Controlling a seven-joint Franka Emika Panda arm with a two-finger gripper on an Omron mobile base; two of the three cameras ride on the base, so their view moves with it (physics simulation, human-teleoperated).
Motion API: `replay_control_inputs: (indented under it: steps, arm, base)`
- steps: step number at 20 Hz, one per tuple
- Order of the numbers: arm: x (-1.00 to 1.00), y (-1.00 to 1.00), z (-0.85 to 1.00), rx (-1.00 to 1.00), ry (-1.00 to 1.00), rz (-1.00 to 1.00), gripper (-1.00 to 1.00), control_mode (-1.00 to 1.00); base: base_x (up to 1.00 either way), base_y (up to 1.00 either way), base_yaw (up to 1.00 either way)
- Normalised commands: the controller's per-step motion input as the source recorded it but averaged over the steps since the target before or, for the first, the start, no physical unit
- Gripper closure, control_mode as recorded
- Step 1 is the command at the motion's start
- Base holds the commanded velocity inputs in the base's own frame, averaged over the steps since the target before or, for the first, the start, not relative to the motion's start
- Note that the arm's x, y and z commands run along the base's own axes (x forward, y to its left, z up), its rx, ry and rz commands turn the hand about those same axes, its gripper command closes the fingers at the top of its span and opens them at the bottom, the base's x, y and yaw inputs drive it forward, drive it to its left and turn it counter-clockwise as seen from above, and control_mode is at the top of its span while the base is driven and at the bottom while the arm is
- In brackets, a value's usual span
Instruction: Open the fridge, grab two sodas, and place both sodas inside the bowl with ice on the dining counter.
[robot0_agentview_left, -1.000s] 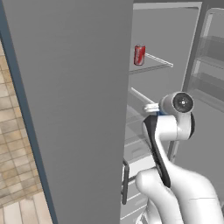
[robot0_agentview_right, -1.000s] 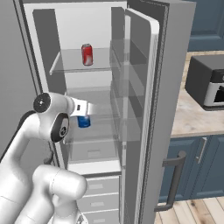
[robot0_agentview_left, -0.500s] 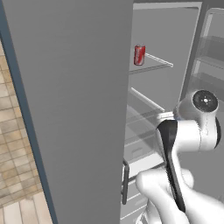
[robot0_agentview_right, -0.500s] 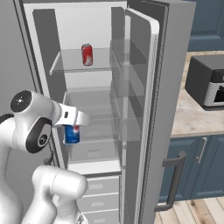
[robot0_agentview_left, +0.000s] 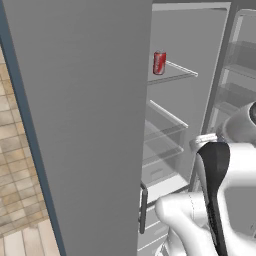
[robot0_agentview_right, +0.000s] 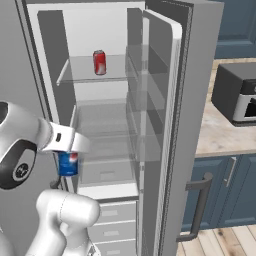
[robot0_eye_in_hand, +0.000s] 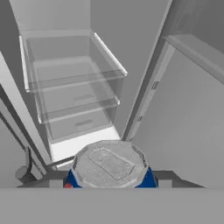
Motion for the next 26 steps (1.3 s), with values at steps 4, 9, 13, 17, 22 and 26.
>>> replay_control_inputs:
  steps: [4,9,13,17,22,26]
  arm:
    - [-0.37,0.11,-0.13,-0.02,0.06,0.0,1.0,-1.0]
    - [-0.61,0.04,-0.29,0.0,0.0,0.0,1.0,1.0]
    - [0.0,0.0,0.0,0.0,0.0,0.0,1.0,1.0]
    - [0.0,0.0,0.0,0.0,0.0,0.0,1.0,1.0]
    - [0.0,0.0,0.0,0.0,0.0,0.0,1.0,1.0]
    - [0.0,0.0,0.0,0.0,0.0,0.0,1.0,1.0]
  base:
    - [0.0,0.0,0.0]
    - [-0.2,0.04,-0.01]
    - [-1.0,0.17,-0.19]
    - [-0.95,0.07,-0.39]
    - [-0.51,-0.06,-0.5]
    - [-0.27,-0.22,-0.5]
